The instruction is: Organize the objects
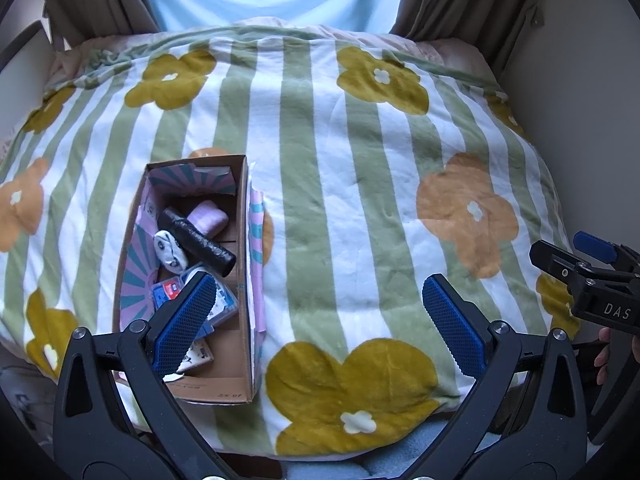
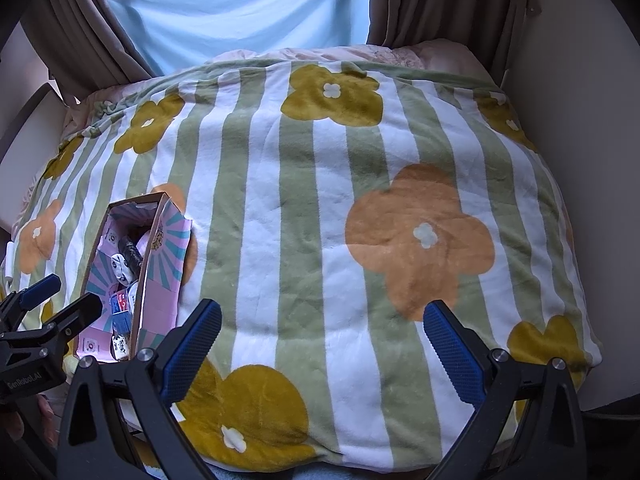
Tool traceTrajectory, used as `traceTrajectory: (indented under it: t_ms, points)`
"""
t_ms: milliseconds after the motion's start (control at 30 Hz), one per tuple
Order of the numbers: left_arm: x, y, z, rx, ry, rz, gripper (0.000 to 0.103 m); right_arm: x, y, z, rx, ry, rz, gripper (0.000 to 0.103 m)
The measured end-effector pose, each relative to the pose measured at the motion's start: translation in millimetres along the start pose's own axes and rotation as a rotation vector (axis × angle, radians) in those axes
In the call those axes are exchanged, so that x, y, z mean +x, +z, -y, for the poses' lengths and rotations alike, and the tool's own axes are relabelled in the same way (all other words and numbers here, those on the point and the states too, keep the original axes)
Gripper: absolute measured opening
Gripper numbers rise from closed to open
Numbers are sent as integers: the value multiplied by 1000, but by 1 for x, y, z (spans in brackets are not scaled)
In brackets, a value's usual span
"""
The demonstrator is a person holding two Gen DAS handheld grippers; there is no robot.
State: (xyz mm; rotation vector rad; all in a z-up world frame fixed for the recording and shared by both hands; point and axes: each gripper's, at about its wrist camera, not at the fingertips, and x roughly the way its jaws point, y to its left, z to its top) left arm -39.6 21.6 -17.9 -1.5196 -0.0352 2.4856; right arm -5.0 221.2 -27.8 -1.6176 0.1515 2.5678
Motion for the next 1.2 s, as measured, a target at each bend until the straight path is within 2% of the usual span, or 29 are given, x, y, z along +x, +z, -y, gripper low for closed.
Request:
traceTrajectory:
  t_ms: [633, 967, 1067, 1200]
  points:
    - [-1, 3, -2, 2, 4, 6, 103, 0, 7, -1, -1, 2, 1, 101]
    - [1, 3, -15, -46, 57, 18, 103, 1, 12, -3, 5, 2, 5, 101]
    - [0, 2, -19, -65, 110, 29, 103, 4, 16, -5, 15, -2, 7, 101]
    - [1, 1, -22, -51, 100, 26, 103, 11, 20, -7, 15, -16, 12, 101]
